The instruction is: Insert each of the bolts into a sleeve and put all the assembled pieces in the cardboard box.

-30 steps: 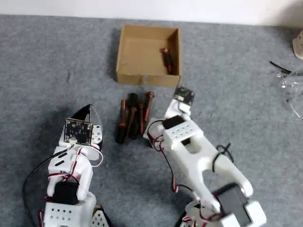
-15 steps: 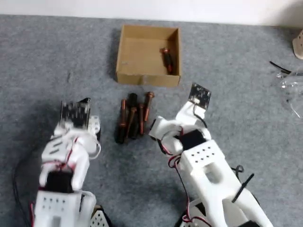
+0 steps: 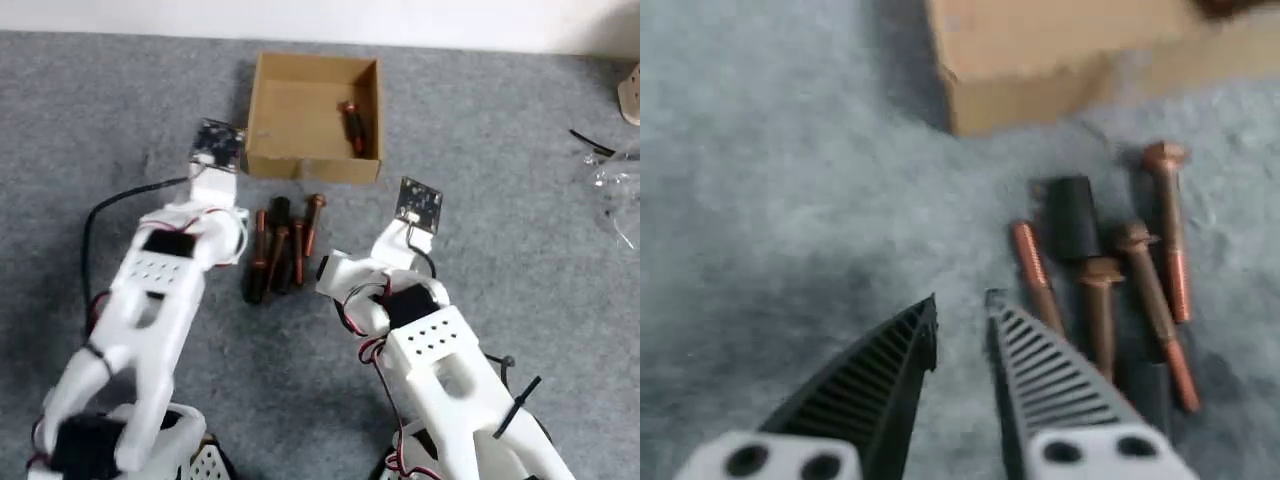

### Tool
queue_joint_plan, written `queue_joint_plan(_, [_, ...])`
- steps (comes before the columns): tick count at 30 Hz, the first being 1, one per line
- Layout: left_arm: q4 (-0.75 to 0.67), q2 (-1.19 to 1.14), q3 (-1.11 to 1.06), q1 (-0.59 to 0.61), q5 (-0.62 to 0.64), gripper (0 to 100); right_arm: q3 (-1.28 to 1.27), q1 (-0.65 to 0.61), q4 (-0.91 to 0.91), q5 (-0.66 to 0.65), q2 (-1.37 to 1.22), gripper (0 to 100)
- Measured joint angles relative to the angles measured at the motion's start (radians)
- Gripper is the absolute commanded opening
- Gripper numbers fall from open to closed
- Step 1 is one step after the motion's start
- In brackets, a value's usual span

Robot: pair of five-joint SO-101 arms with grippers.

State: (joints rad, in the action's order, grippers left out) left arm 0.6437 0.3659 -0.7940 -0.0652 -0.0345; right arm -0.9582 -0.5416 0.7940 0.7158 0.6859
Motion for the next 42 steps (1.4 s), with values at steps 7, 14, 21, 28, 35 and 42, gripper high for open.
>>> queue_joint_plan(7, [-0.005,-0.092,0.091,-0.083,-0.002,12,0.000,0.031,0.000,-0.003,0.000,0.4])
queue_joint_plan(14, [-0.018,-0.241,0.115,-0.140,-0.002,12,0.000,0.057,0.000,-0.025,0.000,0.4])
queue_joint_plan(21, [-0.018,-0.316,0.129,-0.140,-0.029,12,0.000,0.057,0.000,-0.034,0.000,0.4])
queue_joint_plan(28, [-0.018,-0.456,0.235,-0.144,-0.031,12,-0.006,0.057,-0.051,-0.034,0.000,0.4])
queue_joint_plan(35, [0.008,-0.519,0.298,-0.110,0.035,12,-0.060,0.057,-0.118,-0.037,-0.041,0.4])
queue_joint_plan(42, [0.037,-0.508,0.307,-0.084,0.057,12,-0.060,0.057,-0.118,-0.040,-0.087,0.4])
